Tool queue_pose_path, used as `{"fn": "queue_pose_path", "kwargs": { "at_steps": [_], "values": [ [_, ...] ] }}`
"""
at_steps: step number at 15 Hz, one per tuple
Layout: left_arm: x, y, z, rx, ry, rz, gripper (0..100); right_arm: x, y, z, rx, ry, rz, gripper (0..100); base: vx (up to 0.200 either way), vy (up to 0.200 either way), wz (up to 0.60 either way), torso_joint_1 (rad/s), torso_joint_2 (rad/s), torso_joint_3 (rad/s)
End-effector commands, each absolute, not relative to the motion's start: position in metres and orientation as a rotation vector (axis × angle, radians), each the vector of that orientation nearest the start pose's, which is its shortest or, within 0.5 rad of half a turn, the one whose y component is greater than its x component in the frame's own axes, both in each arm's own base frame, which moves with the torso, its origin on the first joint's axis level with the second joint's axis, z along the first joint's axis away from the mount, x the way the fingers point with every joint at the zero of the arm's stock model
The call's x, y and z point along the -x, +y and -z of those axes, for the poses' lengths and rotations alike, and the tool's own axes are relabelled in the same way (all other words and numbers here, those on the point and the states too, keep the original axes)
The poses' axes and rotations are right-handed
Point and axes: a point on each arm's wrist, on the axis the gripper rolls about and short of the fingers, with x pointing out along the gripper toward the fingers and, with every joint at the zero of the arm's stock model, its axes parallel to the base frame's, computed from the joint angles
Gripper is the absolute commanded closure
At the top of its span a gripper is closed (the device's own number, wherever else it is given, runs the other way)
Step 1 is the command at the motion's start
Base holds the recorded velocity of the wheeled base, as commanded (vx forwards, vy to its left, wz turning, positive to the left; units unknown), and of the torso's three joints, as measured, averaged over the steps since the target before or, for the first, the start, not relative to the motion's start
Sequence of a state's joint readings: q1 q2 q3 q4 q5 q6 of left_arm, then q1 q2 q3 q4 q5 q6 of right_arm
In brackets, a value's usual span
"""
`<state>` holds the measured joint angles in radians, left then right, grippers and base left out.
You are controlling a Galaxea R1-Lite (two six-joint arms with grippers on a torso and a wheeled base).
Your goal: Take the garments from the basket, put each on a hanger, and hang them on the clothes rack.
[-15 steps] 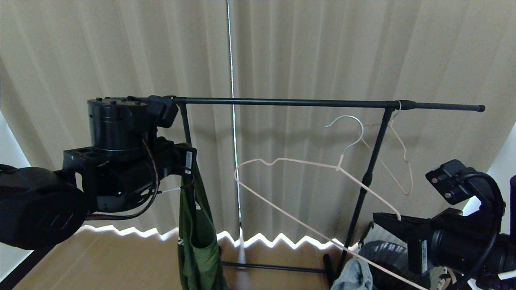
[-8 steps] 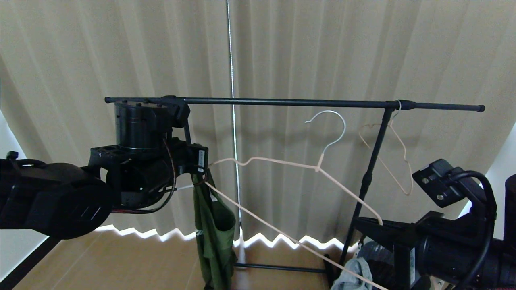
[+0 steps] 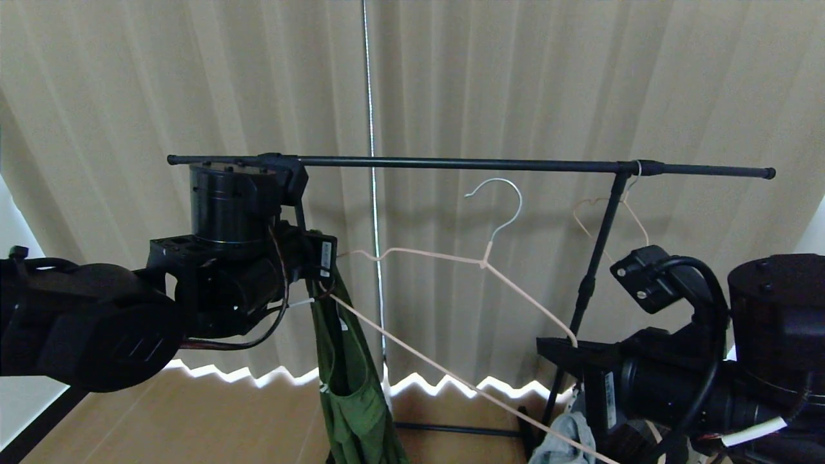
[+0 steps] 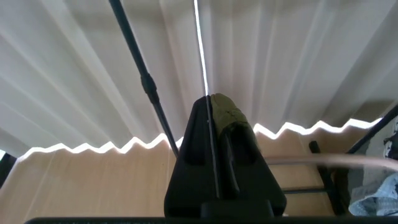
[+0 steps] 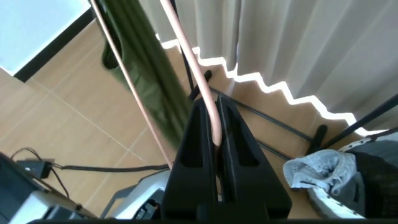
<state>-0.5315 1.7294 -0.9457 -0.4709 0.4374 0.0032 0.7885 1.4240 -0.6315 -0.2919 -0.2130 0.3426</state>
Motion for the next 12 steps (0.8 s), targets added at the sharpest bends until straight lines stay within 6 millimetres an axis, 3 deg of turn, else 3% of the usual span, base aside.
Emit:
{"fn": "queue_pose_path", "kwargs": {
  "at_steps": [1,7,12],
  "values": [
    [-0.28,-0.155,-0.197,-0.149,0.275,0.096,100,-0.169,0.163,-0.175,-0.089,0.545,-0.463,100,0.0,0.0,0.0,0.0,0.0,0.0],
    [-0.281,-0.152,-0.196,-0.153,0.291,0.087,100,-0.157,0.178,-0.171,-0.062,0.564,-0.505,100,0.0,0.0,0.0,0.0,0.0,0.0],
    [-0.278,-0.149,-0.199,-0.157,0.3,0.081,100,-0.177,0.192,-0.163,-0.032,0.552,-0.392,100,0.0,0.0,0.0,0.0,0.0,0.0]
  ]
}}
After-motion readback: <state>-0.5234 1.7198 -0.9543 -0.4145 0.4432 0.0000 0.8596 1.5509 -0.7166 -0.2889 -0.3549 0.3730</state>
